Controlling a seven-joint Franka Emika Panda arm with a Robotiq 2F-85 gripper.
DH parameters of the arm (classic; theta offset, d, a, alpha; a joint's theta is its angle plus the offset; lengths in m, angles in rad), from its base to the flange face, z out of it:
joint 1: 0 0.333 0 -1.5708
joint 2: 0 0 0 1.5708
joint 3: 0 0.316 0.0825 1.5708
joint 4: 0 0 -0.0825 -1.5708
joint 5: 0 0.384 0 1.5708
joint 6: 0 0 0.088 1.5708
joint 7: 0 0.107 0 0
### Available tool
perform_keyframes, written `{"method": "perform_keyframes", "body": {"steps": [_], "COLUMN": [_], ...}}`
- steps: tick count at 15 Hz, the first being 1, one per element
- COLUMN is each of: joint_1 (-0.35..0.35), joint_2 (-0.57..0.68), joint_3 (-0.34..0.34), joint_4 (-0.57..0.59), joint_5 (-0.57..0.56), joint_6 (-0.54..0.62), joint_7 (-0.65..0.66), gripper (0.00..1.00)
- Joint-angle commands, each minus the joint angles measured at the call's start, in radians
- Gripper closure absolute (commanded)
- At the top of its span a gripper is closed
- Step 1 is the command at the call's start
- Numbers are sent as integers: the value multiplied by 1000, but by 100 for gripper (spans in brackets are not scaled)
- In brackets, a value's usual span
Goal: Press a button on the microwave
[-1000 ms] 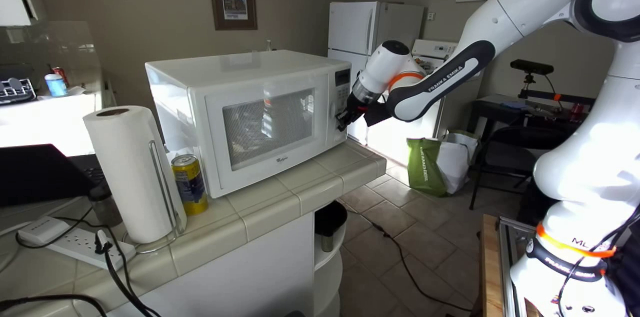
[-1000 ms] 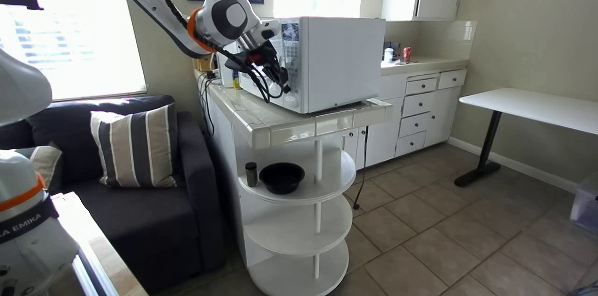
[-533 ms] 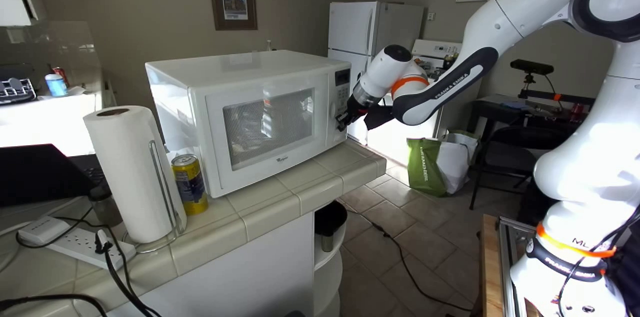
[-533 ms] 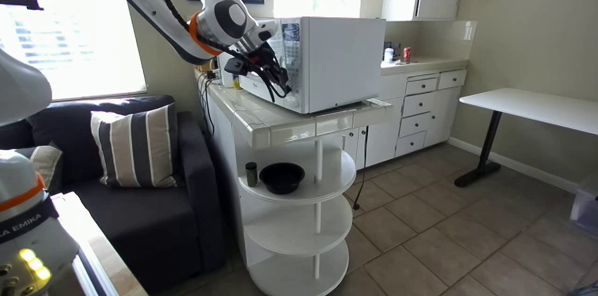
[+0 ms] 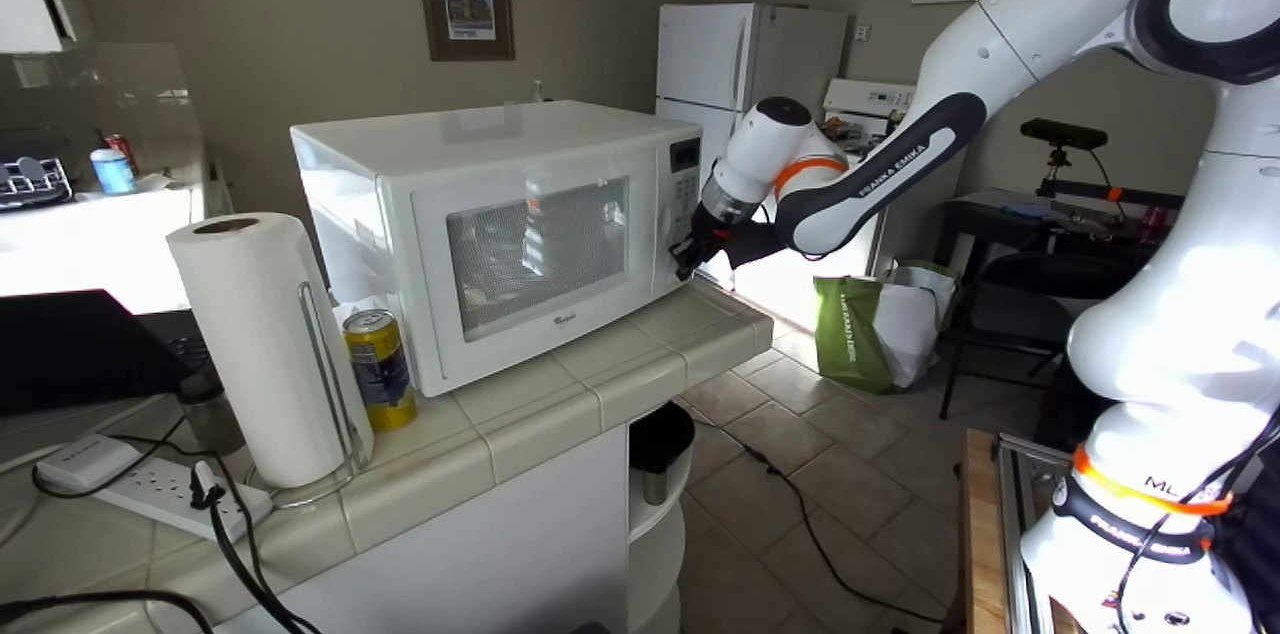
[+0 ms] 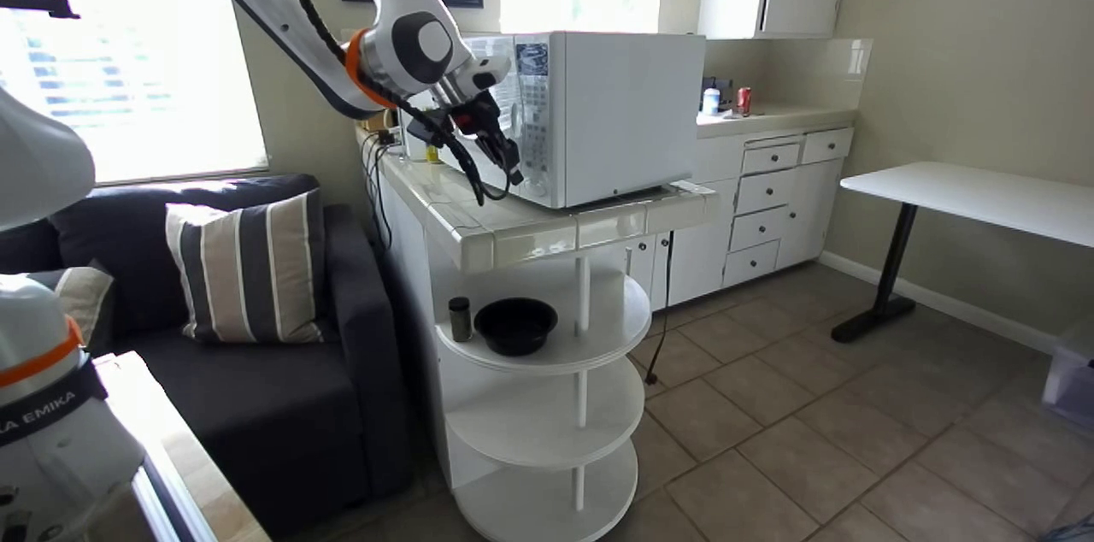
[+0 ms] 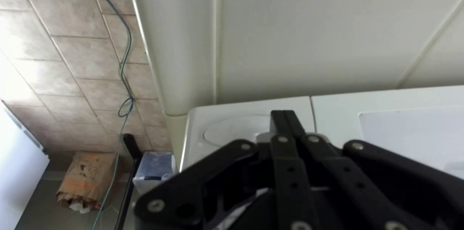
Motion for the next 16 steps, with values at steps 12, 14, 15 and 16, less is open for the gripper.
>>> {"method": "perform_keyframes", "body": {"steps": [12,14,15,16], "joint_1": [40,195,243,320], "joint_2": [-376,-462,-508,-545], "joint_3": [71,-103,-164,-244], "joint_4": [-27,-45,-59,-74], "joint_5": [1081,1112,1110,1074], "joint_6": [-293,-358,-395,-425], "joint_7": [-696,-750,-771,-766], "gripper": [44,29,22,13]}}
